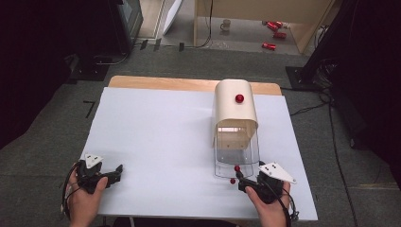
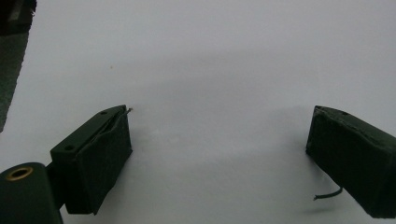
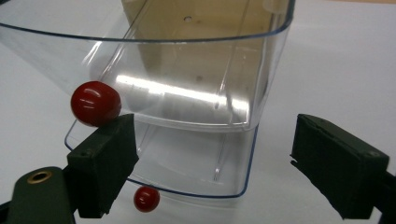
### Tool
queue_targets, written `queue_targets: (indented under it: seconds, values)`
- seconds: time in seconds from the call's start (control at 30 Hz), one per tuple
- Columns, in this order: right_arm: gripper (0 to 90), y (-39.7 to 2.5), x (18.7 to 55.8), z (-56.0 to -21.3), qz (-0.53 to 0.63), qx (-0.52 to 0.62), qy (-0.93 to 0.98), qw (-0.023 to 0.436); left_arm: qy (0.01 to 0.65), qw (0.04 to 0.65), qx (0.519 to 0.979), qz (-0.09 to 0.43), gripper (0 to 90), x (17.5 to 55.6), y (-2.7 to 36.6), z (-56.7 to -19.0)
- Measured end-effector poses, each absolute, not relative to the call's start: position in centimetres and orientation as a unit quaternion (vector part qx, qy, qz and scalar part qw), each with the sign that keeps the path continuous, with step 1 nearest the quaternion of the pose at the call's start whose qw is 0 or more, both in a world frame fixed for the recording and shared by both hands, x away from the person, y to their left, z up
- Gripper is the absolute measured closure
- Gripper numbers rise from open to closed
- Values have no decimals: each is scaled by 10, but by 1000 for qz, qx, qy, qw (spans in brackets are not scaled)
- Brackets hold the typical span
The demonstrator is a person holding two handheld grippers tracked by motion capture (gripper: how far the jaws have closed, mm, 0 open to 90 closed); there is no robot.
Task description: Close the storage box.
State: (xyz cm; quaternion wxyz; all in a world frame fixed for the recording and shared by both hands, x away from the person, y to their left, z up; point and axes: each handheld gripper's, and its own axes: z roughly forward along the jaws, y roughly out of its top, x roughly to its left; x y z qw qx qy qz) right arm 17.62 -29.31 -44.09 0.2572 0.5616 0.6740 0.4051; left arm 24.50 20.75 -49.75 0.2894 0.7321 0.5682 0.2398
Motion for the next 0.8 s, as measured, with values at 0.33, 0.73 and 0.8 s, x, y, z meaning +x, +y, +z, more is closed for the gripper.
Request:
queue_targets:
  seconds: [0.33, 0.73, 0.8]
  values:
    - [140, -289, 187, -425, 412, 552, 676, 263, 568, 290, 732, 240, 65, 245, 208, -498]
    - [143, -292, 216, -421, 414, 567, 666, 255, 568, 290, 732, 240, 65, 245, 208, -498]
    - [140, -293, 220, -421, 415, 569, 663, 254, 568, 290, 732, 240, 65, 245, 208, -498]
